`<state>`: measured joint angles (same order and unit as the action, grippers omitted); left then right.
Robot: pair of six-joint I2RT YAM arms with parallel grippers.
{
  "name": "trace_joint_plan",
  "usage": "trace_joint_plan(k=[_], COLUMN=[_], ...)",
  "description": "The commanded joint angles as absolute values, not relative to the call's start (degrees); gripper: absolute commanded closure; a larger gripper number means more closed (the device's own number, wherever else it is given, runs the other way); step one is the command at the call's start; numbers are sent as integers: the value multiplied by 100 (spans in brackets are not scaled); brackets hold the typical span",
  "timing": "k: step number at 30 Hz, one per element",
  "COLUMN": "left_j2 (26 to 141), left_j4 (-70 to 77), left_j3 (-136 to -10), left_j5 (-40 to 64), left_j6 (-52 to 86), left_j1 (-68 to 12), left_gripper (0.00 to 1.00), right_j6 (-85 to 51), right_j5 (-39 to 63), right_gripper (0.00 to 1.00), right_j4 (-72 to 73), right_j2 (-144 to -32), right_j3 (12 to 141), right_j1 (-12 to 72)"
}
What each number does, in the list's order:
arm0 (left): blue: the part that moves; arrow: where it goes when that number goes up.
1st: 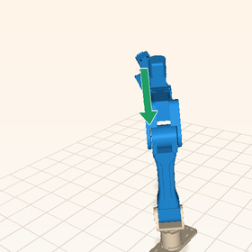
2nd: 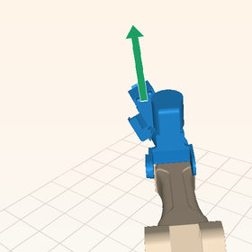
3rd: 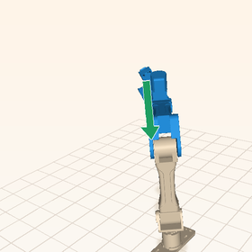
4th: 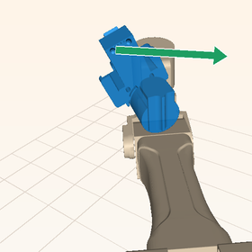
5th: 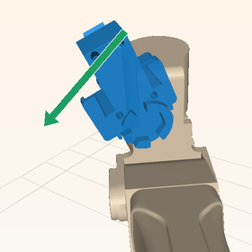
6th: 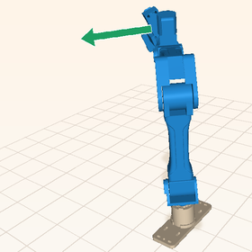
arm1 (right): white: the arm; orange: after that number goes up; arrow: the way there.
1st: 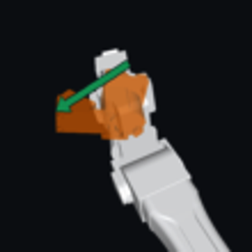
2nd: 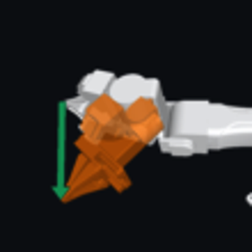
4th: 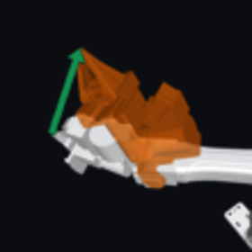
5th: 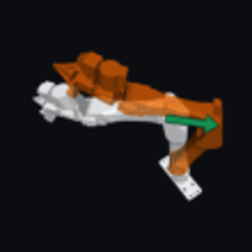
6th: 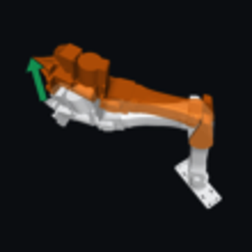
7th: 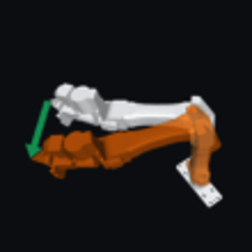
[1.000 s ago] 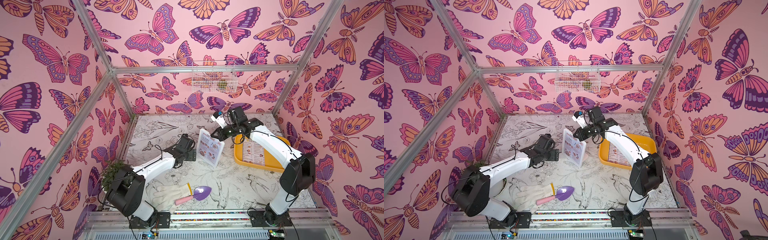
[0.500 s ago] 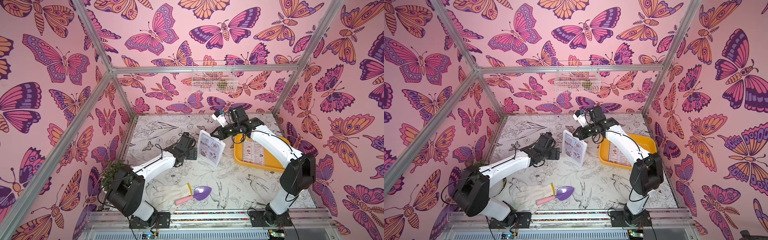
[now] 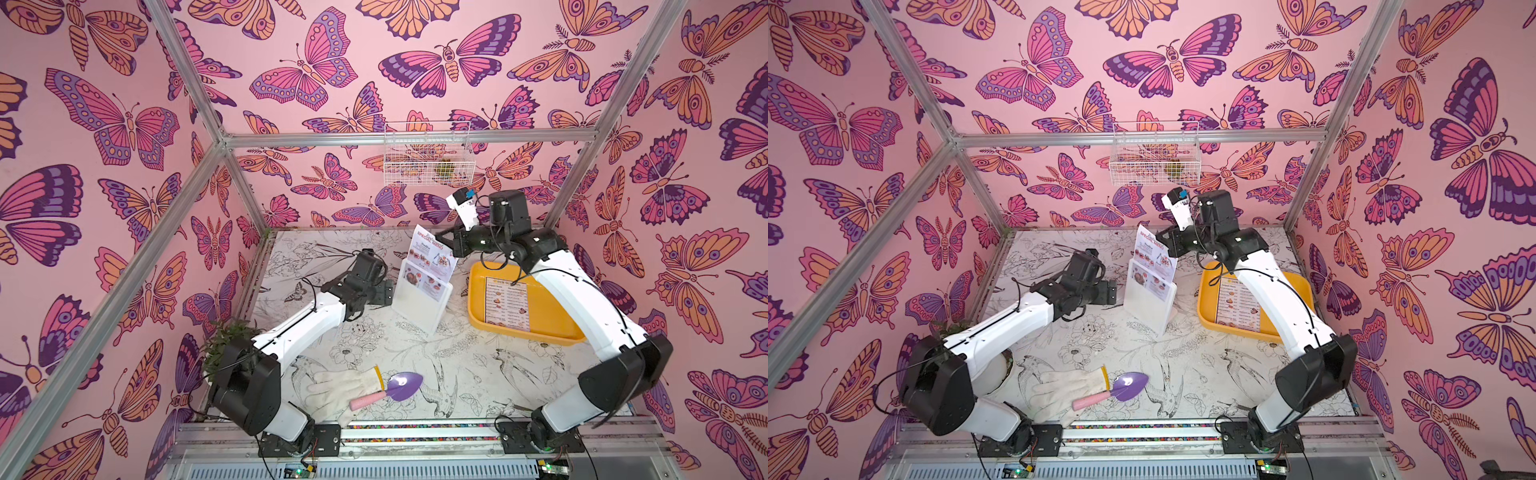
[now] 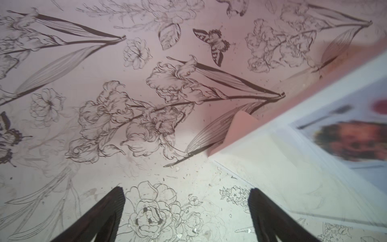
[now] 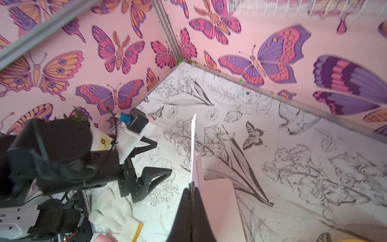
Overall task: Replace the menus in the menu holders
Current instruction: Take out the menu from the menu holder, then place the menu at the center of the board.
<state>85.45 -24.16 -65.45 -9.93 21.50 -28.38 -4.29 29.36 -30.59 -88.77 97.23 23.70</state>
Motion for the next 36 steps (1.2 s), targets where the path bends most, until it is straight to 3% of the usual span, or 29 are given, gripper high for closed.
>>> trace_joint_plan(k=[1, 12, 15, 20, 27, 31, 36], left_j2=[8313, 8369, 8520, 8641, 8579, 8423, 8279], left_j4=[-2789, -3388, -3895, -4217, -4219, -4228, -4234], left_j3=[-6792, -7577, -7842, -8040, -7909, -7844, -7758], left_j5=[-894, -1698, -1994, -2228, -1861, -1544, -1362], left_j6=[1947, 1522, 1842, 1865, 1897, 1968, 2061], left_j1=[-2233, -1112, -628, -268, -259, -263, -281], left_gripper=[0, 0, 1, 0, 0, 0, 0], right_j6=[-357, -780, -1258, -1041, 510, 1722, 2373], right_j5=[3224, 4458, 5075, 5391, 4531, 3330, 2103], right_gripper=[99, 100, 100, 100, 99, 99, 99], right_j4=[-2766, -1916, -1322, -1498, -2825, -2953, -1953], right_j2=[-8456, -8330, -8567, -8857, -9999, -10973, -12149], right_j3=[9972, 9455, 9241, 9229, 9671, 9965, 10490], right_j1=[2543, 4101, 4345, 4540, 4550, 4717, 4790])
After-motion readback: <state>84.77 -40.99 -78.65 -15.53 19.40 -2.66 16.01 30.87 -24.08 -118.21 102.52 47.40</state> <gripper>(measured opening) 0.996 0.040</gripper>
